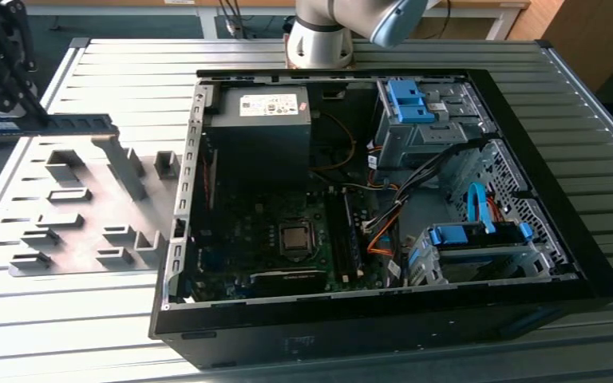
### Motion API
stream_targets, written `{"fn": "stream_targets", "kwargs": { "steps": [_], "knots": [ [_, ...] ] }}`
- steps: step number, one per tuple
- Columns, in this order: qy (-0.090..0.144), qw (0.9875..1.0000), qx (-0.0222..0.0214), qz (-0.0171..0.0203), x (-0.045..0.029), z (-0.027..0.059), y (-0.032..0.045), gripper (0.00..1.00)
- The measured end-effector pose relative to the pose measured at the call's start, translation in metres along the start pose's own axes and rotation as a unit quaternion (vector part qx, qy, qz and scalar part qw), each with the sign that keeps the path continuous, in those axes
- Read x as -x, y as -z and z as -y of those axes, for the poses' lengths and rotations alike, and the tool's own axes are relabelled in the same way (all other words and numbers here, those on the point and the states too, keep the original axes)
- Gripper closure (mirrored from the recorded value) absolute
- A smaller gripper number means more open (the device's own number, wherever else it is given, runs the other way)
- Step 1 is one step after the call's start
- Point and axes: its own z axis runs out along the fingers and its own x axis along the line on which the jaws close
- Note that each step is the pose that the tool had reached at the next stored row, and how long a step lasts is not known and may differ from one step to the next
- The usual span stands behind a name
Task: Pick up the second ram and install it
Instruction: 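Pick up the second ram and move it above second insertion slot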
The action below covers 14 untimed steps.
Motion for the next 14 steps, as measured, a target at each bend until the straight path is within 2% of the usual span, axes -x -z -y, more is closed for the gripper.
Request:
{"fn": "stream_targets", "kwargs": {
  "steps": [14],
  "knots": [
    [0.000,1.0000,0.0000,0.0000,0.0012,0.0314,0.0000,0.86]
  ]
}}
